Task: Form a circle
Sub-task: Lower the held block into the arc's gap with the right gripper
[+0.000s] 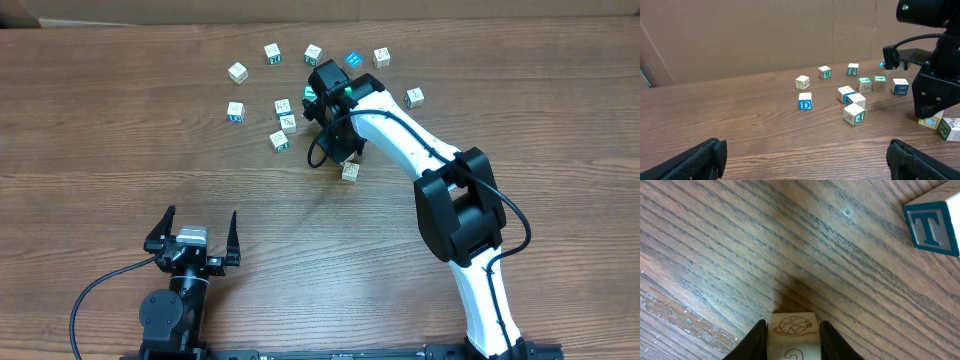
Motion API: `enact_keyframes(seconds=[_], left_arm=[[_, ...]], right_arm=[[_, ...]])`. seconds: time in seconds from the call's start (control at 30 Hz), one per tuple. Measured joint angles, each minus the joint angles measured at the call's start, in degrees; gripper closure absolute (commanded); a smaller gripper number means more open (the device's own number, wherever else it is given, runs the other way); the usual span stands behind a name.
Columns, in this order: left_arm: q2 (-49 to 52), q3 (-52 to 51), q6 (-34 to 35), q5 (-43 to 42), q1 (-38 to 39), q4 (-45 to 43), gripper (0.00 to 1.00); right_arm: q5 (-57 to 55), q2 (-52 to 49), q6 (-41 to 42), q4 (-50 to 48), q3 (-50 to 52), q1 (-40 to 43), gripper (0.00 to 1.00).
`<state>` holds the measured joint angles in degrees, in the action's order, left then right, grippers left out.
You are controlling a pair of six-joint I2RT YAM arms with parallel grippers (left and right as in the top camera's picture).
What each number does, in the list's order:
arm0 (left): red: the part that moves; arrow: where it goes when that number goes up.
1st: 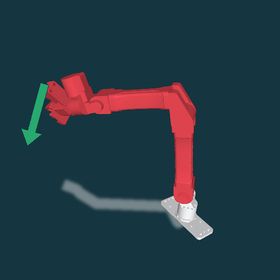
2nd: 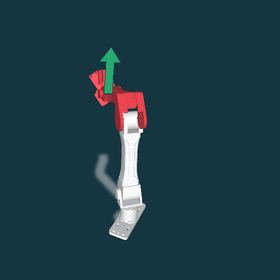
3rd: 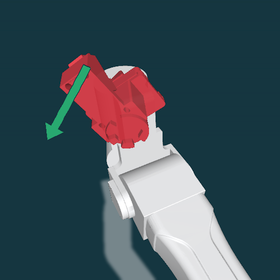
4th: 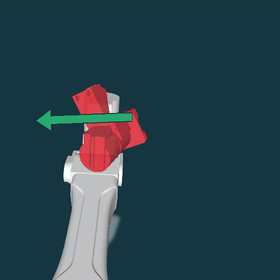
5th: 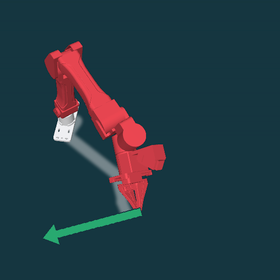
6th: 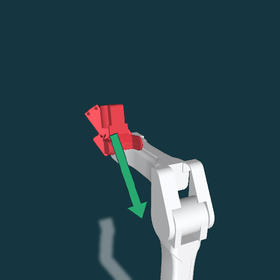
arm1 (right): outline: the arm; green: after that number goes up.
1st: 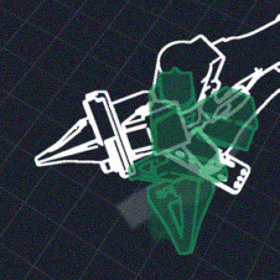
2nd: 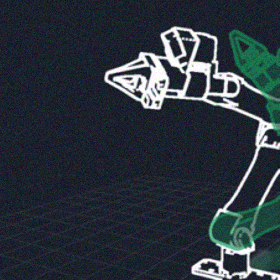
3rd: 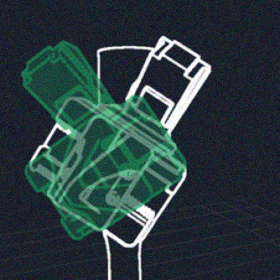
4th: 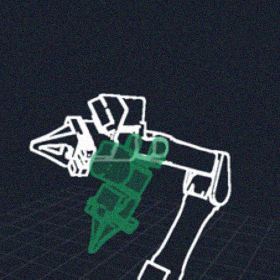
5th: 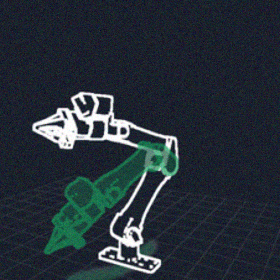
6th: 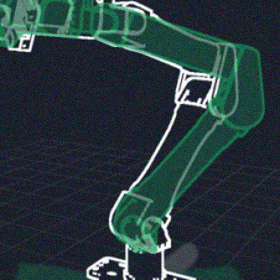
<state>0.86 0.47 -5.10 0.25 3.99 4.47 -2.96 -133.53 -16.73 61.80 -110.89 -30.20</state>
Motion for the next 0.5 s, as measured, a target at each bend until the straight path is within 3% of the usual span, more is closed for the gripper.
enact_keyframes(seconds=[0.2,0.33,0.5], left_arm=[[0.0,0.0,0.0,0.0,0.0,0.0,0.01],[0.0,0.0,0.0,0.0,0.0,0.0,0.01],[0.0,0.0,0.0,0.0,0.0,0.0,0.0]], right_arm=[[0.0,0.0,-0.2,0.0,0.0,0.0,0.71],[0.0,0.0,-0.4,0.2,0.0,0.0,0.55],[0.0,0.0,-0.9,-1.1,0.0,0.0,0.53]])
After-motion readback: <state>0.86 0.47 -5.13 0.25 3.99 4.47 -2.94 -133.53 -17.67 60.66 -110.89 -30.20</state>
